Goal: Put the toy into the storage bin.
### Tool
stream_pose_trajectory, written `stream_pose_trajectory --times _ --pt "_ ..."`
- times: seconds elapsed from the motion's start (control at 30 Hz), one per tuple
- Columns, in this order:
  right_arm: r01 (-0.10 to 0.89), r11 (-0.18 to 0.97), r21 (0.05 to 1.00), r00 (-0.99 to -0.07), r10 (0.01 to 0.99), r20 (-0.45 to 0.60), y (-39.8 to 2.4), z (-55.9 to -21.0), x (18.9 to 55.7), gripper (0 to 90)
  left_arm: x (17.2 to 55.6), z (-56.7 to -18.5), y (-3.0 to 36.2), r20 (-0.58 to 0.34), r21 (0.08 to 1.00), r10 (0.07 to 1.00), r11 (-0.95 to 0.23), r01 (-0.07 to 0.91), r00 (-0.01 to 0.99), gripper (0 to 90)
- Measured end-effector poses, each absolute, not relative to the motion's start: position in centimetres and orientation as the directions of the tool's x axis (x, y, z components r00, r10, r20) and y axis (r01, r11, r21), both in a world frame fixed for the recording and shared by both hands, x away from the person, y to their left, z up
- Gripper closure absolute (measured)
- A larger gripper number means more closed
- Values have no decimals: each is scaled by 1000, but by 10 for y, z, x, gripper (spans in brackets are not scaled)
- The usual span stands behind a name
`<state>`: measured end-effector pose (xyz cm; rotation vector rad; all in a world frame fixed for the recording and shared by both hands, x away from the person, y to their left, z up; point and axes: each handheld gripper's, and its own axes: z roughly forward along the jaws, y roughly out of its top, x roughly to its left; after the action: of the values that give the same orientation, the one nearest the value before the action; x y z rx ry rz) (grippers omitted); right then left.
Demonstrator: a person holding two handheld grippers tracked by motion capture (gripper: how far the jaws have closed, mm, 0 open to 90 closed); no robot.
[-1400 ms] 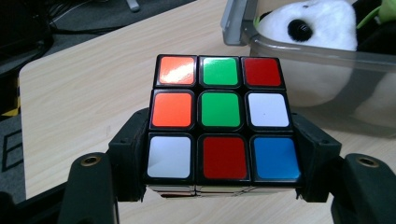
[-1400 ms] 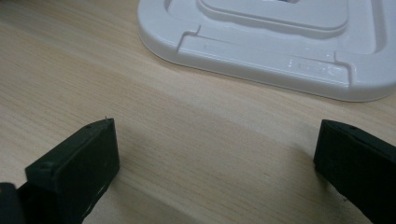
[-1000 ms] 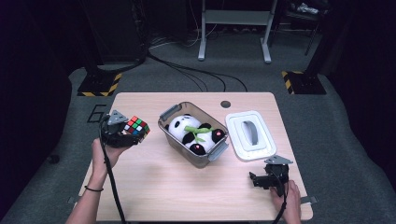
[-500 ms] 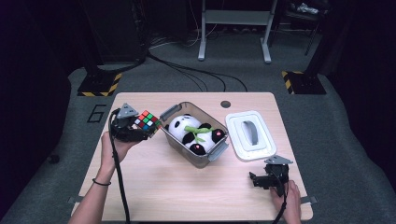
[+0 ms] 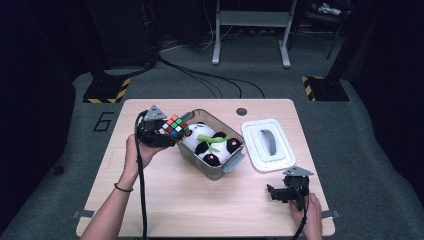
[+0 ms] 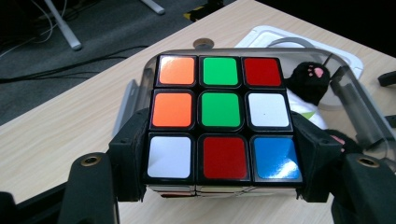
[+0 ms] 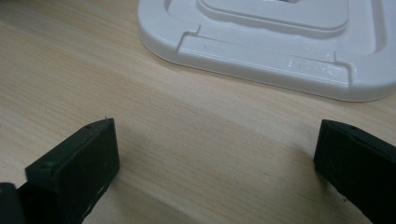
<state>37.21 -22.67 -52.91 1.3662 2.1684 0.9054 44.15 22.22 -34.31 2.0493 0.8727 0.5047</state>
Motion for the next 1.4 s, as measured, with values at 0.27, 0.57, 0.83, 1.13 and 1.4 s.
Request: stream_pose_trajectory --times 0.27,0.57,0.83,1.13,1.4 --pt "630 303 715 -427 904 -7 -227 -529 372 0 447 -344 193 17 817 701 -421 395 713 339" --pt "630 304 715 -427 904 -9 -227 -529 372 0 450 -348 156 -2 806 669 -439 398 743 340" --pt "630 302 715 -425 905 -8 -227 -529 372 0 450 -364 125 -49 781 646 -450 432 762 340" --pt "631 301 715 -426 905 -6 -227 -529 372 0 449 -379 107 -78 768 629 -457 448 774 340" --pt "630 304 715 -426 905 -9 -227 -529 372 0 449 -389 102 -103 752 629 -458 474 771 339"
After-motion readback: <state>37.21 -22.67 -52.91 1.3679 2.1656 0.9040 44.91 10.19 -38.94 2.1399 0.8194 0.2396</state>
